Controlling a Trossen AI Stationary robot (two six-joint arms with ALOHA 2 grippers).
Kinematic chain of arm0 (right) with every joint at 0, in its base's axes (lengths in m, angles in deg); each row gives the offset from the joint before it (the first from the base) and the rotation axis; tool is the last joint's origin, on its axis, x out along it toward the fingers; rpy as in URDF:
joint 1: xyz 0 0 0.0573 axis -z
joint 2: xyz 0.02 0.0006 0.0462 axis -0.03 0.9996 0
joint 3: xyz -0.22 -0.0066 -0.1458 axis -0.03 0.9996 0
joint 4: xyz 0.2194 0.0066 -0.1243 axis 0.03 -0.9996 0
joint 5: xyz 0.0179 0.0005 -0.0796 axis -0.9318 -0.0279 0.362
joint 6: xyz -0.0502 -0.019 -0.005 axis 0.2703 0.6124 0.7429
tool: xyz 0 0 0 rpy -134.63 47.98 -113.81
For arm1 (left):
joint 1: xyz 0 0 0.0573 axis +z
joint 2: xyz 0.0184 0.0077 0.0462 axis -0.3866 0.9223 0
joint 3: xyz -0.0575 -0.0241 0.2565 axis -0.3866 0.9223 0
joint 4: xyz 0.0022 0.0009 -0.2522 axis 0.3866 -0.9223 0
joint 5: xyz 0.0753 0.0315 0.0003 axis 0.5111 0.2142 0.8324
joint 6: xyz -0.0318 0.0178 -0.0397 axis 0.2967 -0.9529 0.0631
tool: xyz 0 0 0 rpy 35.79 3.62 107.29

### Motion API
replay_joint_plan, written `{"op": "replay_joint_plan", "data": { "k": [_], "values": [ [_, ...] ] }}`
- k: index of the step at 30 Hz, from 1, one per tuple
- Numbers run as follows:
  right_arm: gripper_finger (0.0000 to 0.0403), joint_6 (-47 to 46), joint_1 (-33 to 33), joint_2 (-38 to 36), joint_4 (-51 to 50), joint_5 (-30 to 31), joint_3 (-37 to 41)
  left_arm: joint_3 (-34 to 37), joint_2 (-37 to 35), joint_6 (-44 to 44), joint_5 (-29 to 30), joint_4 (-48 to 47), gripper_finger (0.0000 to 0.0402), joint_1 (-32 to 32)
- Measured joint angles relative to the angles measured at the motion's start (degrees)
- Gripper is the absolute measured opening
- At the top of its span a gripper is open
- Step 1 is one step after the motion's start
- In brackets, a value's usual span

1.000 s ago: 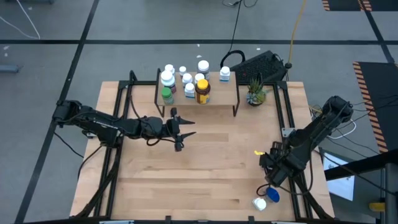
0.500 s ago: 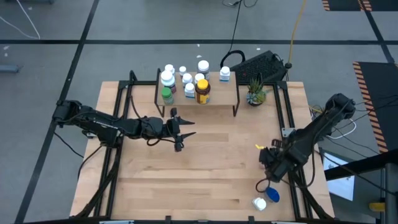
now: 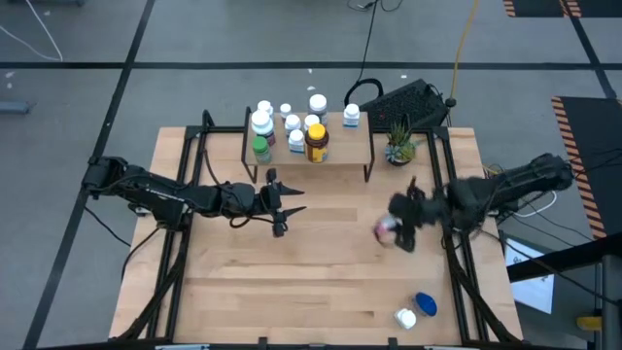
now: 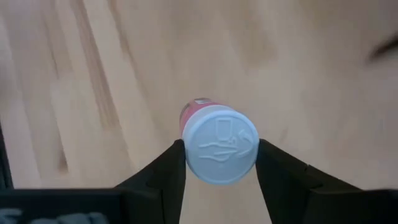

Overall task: Pick and place medicine bottles onto shelf by color
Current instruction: Put the pink pill bottle on the shelf

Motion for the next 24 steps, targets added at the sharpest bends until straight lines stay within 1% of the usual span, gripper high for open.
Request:
{"op": "replay_joint_plan", "data": {
  "k": [3,7,10,14,18,24],
  "values": [
    [0.0158,11.0,9.0,2.6,1.1,0.1,-8.8,0.0,0.0,0.2,0.0,0.0,0.0191,0.0],
    [0.0158,22.3,20.8,9.1,0.9,0.6,-22.8,0.0,0.0,0.2,0.0,0.0,0.0191,0.0],
    [0.0158,25.9,29.4,15.7,-1.0,0.1,-32.5,0.0,0.0,0.2,0.0,-0.1,0.0191,0.0],
    [0.0159,25.0,39.3,25.6,-6.3,-3.7,-43.3,0.0,0.0,0.5,0.0,-1.3,0.0191,0.0],
    [0.016,24.6,44.8,33.9,-10.3,-4.6,-51.1,0.0,0.0,1.5,0.0,-3.6,0.0191,0.0],
    [0.0161,24.4,47.5,40.7,-14.5,-4.7,-56.9,0.0,0.0,2.2,0.0,-5.1,0.0191,0.0]
  ]
}}
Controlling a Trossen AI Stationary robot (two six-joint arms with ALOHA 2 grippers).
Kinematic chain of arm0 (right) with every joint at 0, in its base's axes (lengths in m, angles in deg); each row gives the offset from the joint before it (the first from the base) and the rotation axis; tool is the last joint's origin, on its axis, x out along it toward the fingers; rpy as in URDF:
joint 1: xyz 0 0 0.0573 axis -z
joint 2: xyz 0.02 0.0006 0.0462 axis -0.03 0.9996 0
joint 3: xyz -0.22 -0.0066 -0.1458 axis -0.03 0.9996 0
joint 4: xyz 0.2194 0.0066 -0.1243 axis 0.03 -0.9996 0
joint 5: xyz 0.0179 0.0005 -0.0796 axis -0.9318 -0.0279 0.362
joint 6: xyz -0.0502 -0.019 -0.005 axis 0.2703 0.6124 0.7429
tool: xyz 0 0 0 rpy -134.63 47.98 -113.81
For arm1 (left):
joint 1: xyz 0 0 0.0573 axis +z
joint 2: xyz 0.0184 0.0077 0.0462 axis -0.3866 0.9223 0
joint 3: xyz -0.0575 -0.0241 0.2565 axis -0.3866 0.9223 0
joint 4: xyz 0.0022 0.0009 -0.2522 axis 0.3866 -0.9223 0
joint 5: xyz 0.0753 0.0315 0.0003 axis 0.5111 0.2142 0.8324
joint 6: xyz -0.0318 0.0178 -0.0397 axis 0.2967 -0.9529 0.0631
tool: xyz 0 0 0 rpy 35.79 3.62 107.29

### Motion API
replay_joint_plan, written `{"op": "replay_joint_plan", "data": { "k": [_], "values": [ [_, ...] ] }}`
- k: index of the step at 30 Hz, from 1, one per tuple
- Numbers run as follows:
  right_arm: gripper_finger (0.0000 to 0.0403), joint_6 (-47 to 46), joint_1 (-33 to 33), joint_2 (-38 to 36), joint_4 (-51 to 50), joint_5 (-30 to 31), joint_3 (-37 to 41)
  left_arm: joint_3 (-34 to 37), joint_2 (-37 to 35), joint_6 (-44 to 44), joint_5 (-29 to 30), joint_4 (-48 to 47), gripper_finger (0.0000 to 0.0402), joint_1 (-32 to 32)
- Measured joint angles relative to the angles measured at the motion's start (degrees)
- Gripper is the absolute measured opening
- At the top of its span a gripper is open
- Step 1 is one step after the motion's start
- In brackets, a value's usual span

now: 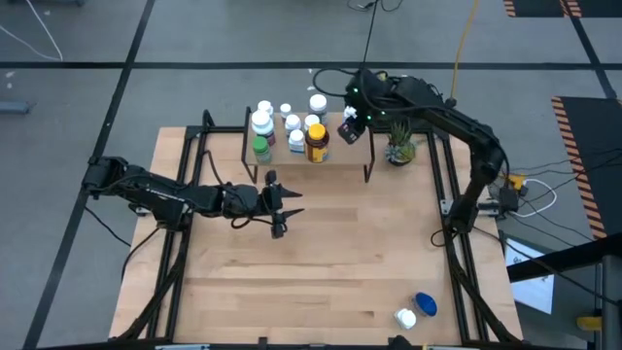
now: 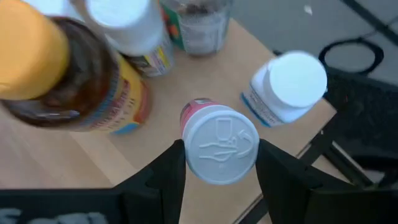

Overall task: Pick and place medicine bottles onto shelf by color
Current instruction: Put the pink pill bottle on the shelf

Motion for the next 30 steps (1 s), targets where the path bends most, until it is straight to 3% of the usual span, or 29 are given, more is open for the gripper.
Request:
{"op": "replay_joint_plan", "data": {
  "k": [13,30],
  "values": [
    [0.0164,0.6,0.3,2.9,-4.9,4.8,-0.8,0.0,0.0,3.4,0.0,-0.5,0.0191,0.0],
    [0.0196,0.7,0.9,2.9,-4.8,4.9,-0.8,0.0,0.0,1.2,0.0,1.2,0.0191,-0.1]
  ]
}}
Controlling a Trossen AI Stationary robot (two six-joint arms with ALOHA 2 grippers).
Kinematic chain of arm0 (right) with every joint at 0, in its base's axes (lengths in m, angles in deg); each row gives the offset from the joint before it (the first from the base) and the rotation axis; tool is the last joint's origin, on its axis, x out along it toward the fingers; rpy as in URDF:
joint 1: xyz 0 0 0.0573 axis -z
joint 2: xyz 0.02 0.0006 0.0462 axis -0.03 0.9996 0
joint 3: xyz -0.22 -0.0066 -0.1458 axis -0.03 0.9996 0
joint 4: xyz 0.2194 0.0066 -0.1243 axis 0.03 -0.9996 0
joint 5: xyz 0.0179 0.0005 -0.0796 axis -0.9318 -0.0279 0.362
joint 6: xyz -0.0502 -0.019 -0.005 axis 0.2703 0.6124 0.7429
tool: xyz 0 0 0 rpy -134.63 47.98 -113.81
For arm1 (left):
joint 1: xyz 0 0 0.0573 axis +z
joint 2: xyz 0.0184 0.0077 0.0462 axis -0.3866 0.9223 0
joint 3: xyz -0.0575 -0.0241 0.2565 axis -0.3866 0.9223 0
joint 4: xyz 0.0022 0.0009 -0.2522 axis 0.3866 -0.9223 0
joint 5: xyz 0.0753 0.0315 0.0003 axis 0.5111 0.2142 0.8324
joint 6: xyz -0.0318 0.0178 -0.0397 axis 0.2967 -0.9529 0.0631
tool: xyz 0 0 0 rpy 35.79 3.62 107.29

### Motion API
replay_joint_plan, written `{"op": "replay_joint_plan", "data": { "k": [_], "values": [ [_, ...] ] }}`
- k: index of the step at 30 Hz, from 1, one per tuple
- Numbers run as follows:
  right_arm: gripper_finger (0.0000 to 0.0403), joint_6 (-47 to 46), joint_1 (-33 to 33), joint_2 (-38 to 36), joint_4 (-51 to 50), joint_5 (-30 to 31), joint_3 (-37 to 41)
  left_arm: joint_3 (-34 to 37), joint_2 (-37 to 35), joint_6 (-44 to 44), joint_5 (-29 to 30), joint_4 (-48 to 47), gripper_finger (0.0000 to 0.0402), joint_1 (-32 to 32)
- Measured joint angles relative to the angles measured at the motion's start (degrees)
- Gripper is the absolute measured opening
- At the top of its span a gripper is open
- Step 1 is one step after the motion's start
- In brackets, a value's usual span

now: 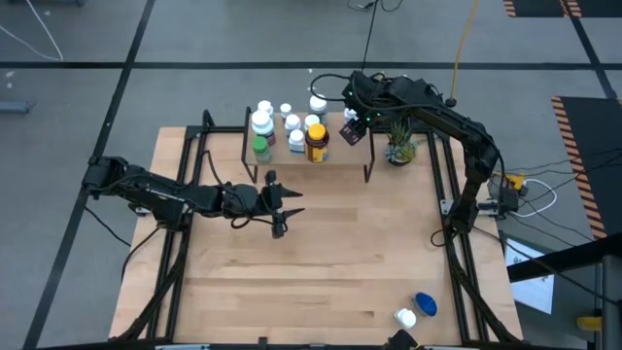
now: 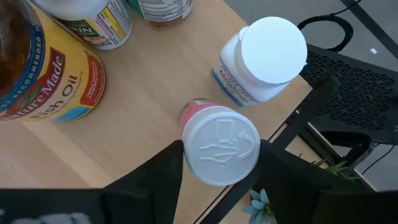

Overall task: Pick and place medicine bottles onto shelf by color
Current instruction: Put the pink pill bottle on the shelf, then put the blue pill bottle on the shelf

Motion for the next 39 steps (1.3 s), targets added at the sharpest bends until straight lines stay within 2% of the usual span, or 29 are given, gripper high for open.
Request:
{"op": "replay_joint_plan", "data": {
  "k": [8,16,21,24,26,31,37,39],
  "values": [
    [0.0227,-1.7,0.9,0.0,0.9,-0.1,0.0,0.0,0.0,-1.7,0.0,1.3,0.0191,0.0],
    [0.0232,-1.2,0.4,-2.4,0.3,2.5,0.1,0.0,0.0,-3.5,-0.1,2.6,0.0191,0.0],
    [0.0222,-0.2,-0.6,-5.7,-7.9,-1.7,0.0,0.0,0.0,-4.3,-0.1,2.6,0.0191,0.0],
    [0.0212,-2.3,-2.9,-7.6,-16.3,0.1,1.2,0.0,0.0,-4.0,-0.1,2.2,0.0191,-0.1],
    [0.0205,-4.4,-6.0,-11.1,-16.2,1.3,5.6,0.0,0.0,-3.6,-0.1,1.4,0.0191,-0.3],
    [0.0192,-15.4,-17.9,-21.2,-14.0,-0.7,20.5,0.0,0.0,-3.3,-0.1,-0.3,0.0191,-1.4],
    [0.0182,-36.8,-37.8,-28.4,-11.6,-3.5,35.6,0.0,0.0,-3.2,-0.3,1.5,0.0191,-2.1],
    [0.018,-42.8,-44.8,-29.0,-8.8,-4.9,39.1,0.0,0.0,-3.2,-2.3,2.4,0.0191,-2.1]
  ]
}}
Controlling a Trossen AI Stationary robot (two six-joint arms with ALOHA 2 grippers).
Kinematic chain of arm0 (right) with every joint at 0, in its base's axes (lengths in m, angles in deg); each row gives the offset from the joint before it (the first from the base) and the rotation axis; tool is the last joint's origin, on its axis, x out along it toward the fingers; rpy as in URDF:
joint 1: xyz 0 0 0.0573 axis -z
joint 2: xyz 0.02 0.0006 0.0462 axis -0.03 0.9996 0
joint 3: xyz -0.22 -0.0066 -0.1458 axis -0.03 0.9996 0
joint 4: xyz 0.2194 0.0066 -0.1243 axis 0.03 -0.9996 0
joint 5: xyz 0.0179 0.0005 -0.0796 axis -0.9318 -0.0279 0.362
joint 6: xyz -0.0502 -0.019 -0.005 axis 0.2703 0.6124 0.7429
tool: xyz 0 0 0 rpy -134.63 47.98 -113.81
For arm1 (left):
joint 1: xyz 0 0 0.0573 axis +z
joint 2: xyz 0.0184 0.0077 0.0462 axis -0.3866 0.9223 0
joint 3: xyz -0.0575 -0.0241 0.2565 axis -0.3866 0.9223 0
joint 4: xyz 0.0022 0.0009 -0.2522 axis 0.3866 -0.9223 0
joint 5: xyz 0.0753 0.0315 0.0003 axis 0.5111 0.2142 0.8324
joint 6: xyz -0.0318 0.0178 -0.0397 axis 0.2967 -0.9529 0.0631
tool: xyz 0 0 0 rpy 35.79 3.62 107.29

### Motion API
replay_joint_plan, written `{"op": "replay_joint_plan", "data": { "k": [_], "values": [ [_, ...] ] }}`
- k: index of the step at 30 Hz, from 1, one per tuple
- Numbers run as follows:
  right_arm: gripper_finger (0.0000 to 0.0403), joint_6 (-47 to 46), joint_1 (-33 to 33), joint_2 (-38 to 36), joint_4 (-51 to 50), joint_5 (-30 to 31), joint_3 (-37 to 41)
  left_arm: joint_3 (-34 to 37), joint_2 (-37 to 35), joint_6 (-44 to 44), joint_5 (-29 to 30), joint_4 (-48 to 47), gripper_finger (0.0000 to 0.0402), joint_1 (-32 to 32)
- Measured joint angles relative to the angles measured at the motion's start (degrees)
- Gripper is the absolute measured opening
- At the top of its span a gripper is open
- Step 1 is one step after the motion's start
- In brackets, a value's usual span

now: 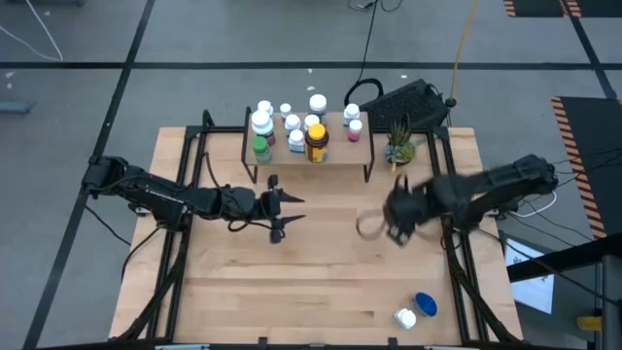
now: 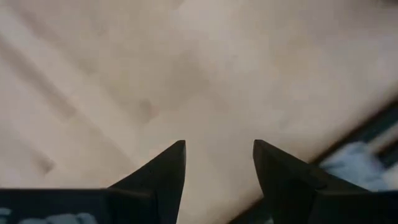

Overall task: Pick and place medicine bottles onto shelf by color
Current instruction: Put the blue pill bottle on the shelf

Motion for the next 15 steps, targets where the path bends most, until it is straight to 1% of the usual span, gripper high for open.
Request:
{"op": "replay_joint_plan", "data": {
  "k": [3,5,8,11,13,15],
  "values": [
    [0.018,-9.6,-10.2,0.0,5.3,-0.8,4.1,0.0,0.0,0.0,-5.8,-0.2,0.0191,0.0],
    [0.018,-15.8,-16.3,0.6,8.2,-3.2,6.1,0.0,0.0,0.0,-8.5,-0.2,0.0191,-0.2],
    [0.018,-27.4,-23.4,2.1,9.8,-7.3,6.9,0.0,0.0,-0.8,-8.9,0.2,0.0191,-0.3],
    [0.018,-37.9,-29.4,2.7,11.1,-9.9,6.9,0.0,0.0,-1.2,-8.5,1.7,0.0191,0.0],
    [0.018,-42.1,-32.7,3.1,13.1,-10.7,6.9,0.0,0.0,0.9,-8.5,1.8,0.0191,0.2],
    [0.018,-42.9,-35.8,3.6,15.2,-10.3,6.9,0.0,0.0,3.7,-8.3,1.1,0.0191,-0.4]
  ]
}}
